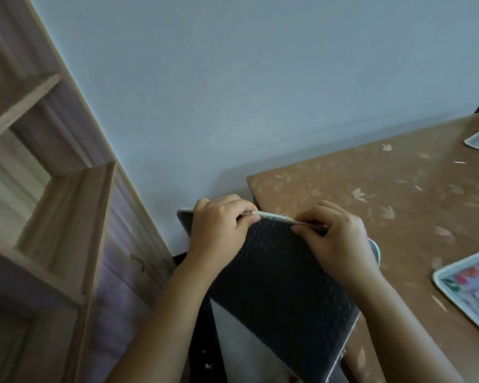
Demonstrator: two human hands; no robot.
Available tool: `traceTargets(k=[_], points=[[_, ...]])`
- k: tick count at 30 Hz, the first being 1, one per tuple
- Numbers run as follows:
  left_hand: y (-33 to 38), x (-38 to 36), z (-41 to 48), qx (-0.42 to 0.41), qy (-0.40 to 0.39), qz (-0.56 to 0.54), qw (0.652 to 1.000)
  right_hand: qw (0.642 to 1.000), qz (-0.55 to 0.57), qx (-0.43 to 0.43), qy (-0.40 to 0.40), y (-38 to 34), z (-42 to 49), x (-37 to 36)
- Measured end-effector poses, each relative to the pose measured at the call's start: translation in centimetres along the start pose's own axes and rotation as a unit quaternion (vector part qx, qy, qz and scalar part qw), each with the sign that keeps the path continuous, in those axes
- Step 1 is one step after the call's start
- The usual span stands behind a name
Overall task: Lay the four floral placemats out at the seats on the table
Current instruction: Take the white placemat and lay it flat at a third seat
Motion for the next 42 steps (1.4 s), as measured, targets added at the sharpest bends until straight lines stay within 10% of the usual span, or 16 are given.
traceTargets(k=[28,42], points=[[-0.5,-21.9,25.9,-0.254,-0.227,-0.209,0.917,0.907,-0.173,-0.333,0.191,14.9,13.2,0.8],[4.7,-30.3,32.2,-0.26,-0.268,-0.293,0.88,0.861,-0.235,-0.358,0.273,21.4,16.4,4.6]])
Point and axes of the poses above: each hand's wrist, its own z-axis towards the middle knuckle, its own x-axis out of the back of the hand, y = z × x, the point moved 3 cm from there along z, towards the middle knuckle, and after that the axes turned 1 degree about -y, right-handed, at the moved point
